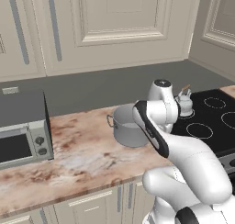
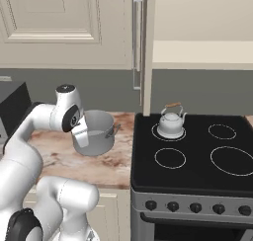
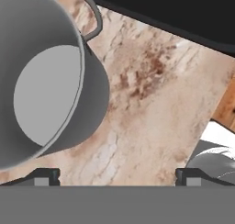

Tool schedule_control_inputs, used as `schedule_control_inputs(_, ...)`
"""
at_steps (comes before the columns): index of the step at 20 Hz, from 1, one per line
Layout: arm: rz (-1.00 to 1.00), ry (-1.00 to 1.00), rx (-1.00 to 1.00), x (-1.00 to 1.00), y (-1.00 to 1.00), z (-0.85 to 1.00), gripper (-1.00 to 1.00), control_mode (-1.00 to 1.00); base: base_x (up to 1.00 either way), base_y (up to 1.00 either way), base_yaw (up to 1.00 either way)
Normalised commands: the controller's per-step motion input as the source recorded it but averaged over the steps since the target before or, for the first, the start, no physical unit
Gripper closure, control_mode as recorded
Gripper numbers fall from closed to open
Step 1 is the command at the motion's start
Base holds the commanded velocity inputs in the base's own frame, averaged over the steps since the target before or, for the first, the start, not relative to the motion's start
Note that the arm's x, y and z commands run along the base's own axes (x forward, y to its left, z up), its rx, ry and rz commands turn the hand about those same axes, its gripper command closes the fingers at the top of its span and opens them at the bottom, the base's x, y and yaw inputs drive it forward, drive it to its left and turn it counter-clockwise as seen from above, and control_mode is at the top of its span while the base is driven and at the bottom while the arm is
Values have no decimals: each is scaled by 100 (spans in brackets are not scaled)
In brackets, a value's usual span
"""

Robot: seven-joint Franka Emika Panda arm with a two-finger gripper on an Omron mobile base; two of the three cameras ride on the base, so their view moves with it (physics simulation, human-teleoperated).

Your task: Pick the kettle from the cabinet and place it on a stove burner. Then pick the pot from the counter and place it on another stove burner. Finally, turn both burners on.

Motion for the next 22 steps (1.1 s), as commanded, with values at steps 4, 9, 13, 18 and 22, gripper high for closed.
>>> schedule_control_inputs(4, -2, 0, 0, 18, 0, -15, -100, -100, 0, 0, 0)
schedule_control_inputs(9, -2, 0, 0, 19, 0, -16, -100, -100, 0, 0, 0)
schedule_control_inputs(13, -2, 1, 0, 20, 0, -18, -100, -100, 0, 0, 0)
schedule_control_inputs(18, -1, 1, 0, 19, 0, -17, -100, -100, 0, 0, 0)
schedule_control_inputs(22, -1, 1, 0, 21, 0, -17, -100, -100, 0, 0, 0)
